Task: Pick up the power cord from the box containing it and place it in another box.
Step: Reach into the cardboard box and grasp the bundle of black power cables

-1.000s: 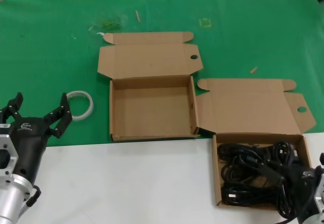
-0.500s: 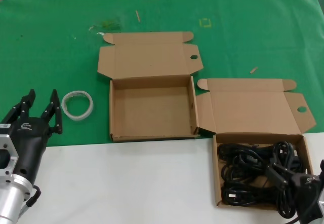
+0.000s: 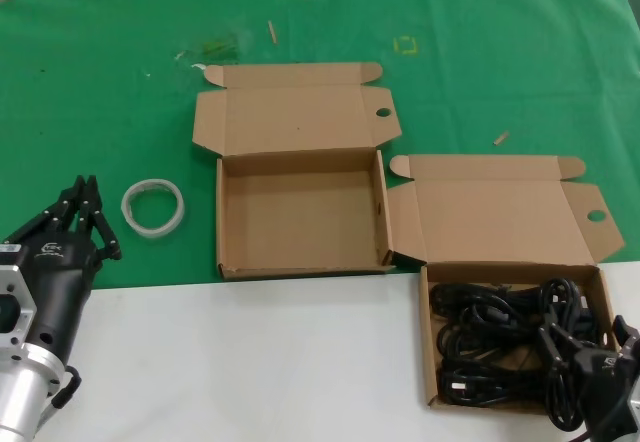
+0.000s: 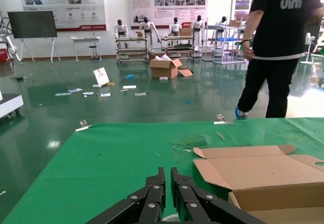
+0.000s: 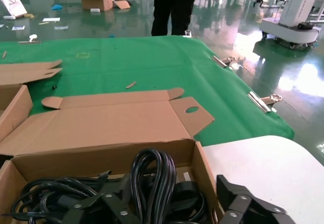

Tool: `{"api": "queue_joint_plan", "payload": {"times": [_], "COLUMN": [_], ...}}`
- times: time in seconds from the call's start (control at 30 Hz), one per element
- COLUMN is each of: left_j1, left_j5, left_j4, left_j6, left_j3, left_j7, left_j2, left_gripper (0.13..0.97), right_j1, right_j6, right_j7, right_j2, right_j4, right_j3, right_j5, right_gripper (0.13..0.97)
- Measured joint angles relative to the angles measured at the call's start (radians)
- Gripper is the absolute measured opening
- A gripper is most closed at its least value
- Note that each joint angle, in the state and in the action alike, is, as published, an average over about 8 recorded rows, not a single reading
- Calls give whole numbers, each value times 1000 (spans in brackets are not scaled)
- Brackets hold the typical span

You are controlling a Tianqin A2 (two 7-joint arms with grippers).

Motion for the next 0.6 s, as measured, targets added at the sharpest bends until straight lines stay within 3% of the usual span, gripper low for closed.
{"api": "queue_joint_plan", "payload": {"times": [0.4,0.6], "left_j1": [0,0], "left_j5": [0,0], "left_j4": [0,0], "left_j6": [0,0], "left_j3": [0,0], "left_j7": [0,0], "left_j2": [0,0], "left_gripper": [141,140], "right_j1": [3,2], "right_j6": [-1,4], "right_j7": [0,-7], "right_j2": [7,14], "right_j4": [-8,-3], "right_j3": [-7,-15], "right_j5": [16,23], "right_gripper": [436,302]}}
